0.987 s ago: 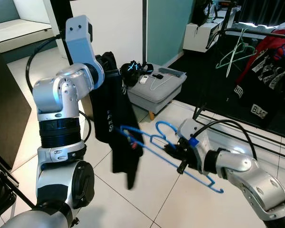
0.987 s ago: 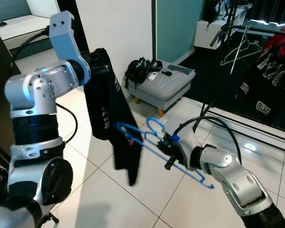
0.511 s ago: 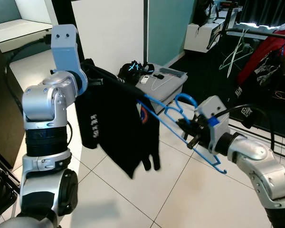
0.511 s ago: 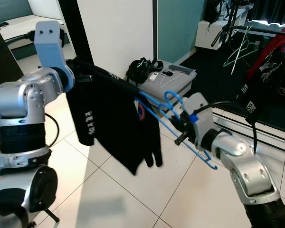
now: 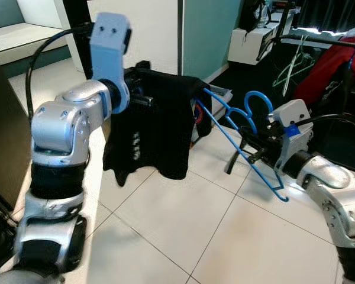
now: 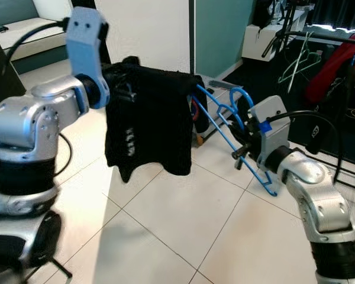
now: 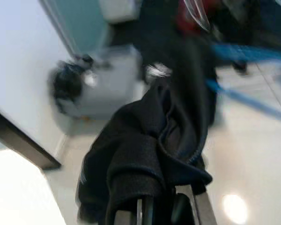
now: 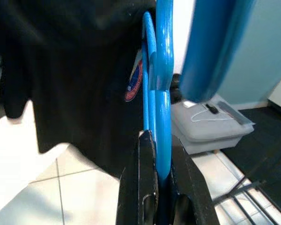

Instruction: Hang hanger

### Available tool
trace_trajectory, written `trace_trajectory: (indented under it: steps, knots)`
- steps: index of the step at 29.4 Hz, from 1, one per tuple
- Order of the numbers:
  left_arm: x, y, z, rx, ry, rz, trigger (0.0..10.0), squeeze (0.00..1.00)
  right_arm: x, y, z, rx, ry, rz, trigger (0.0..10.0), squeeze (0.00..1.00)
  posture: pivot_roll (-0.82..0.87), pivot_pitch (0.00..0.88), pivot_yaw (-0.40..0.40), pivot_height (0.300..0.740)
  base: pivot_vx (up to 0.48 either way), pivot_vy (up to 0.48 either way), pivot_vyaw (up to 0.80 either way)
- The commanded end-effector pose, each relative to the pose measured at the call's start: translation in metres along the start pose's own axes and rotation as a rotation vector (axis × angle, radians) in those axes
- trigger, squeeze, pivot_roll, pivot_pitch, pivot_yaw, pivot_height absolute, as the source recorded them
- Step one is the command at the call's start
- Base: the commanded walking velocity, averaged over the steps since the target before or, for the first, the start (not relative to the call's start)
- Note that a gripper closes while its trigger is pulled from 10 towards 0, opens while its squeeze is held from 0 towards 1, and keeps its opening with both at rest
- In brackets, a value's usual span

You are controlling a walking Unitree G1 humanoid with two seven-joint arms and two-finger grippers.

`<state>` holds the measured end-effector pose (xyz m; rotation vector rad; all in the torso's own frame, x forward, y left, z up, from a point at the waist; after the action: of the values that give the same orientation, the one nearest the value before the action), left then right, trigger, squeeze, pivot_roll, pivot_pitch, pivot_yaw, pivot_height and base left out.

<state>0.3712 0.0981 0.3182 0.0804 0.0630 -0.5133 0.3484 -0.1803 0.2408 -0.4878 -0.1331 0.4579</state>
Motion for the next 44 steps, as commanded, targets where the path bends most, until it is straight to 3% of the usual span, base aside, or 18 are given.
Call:
trace_trajectory:
  steps: [1,4,12,20,29,33,35,36,37,38,44]
  knots:
    - [-0.002,-0.011,-0.015,0.032,0.081,-0.072,10.0,0.00,0.002,0.001,0.002,-0.005,-0.011,-0.008,10.0,0.00,0.00,0.030,0.036,0.740,0.000,0.000,0.00]
    - [-0.008,-0.008,-0.025,0.045,0.144,-0.100,10.0,0.00,0.001,0.001,0.001,0.000,-0.011,-0.012,10.0,0.00,0.00,0.032,0.038,0.740,0.000,0.000,0.00]
    - [-0.010,0.000,-0.018,0.039,0.132,-0.086,10.0,0.00,0.001,0.001,-0.001,0.003,-0.012,-0.010,10.0,0.00,0.00,0.033,0.038,0.740,0.000,0.000,0.00]
    - [-0.014,-0.002,-0.019,0.049,0.141,-0.113,10.0,0.00,0.002,0.002,-0.001,0.002,-0.013,-0.007,10.0,0.00,0.00,0.030,0.035,0.740,0.000,0.000,0.00]
    - [-0.026,-0.010,-0.033,0.144,0.228,-0.215,10.0,0.00,0.003,-0.006,0.000,0.014,-0.023,-0.052,10.0,0.00,0.00,0.028,0.035,0.740,0.000,0.000,0.00]
    - [-0.031,-0.012,-0.039,0.226,0.246,-0.246,10.0,0.00,0.003,-0.016,0.004,0.075,-0.058,-0.110,10.0,0.00,0.00,0.028,0.035,0.740,0.000,0.000,0.00]
    - [-0.036,-0.019,-0.049,0.289,0.266,-0.297,10.0,0.00,0.002,-0.030,0.018,0.223,-0.158,-0.173,10.0,0.00,0.00,0.028,0.034,0.740,0.000,0.000,0.00]
    - [-0.037,-0.022,-0.051,0.298,0.267,-0.310,10.0,0.00,0.001,-0.035,0.024,0.294,-0.207,-0.189,10.0,0.00,0.00,0.028,0.033,0.740,0.000,0.000,0.00]
    - [-0.037,-0.022,-0.051,0.298,0.267,-0.310,10.0,0.00,0.001,-0.035,0.024,0.294,-0.207,-0.189,10.0,0.00,0.00,0.028,0.033,0.740,0.000,0.000,0.00]
    - [-0.035,-0.023,-0.052,0.303,0.256,-0.310,10.0,0.00,-0.001,-0.038,0.032,0.389,-0.275,-0.191,10.0,0.00,0.00,0.028,0.033,0.740,0.000,0.000,0.00]
    - [-0.032,-0.021,-0.047,0.289,0.230,-0.291,10.0,0.00,0.000,-0.037,0.035,0.429,-0.302,-0.183,10.0,0.00,0.00,0.028,0.030,0.740,0.000,0.000,0.00]
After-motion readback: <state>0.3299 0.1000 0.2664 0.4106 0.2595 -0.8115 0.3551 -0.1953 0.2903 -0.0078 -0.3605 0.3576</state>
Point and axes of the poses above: a point about 5 cm out from each wrist's last joint towards the gripper, its own x axis pointing out of the wrist towards the gripper, its own z axis along the axis of the wrist's last joint, y = z × x, the point moved 5 cm from there along x, pointing out of the wrist towards the gripper, and after that the axes turned 11 degrees about -x, right-handed, at the moved point
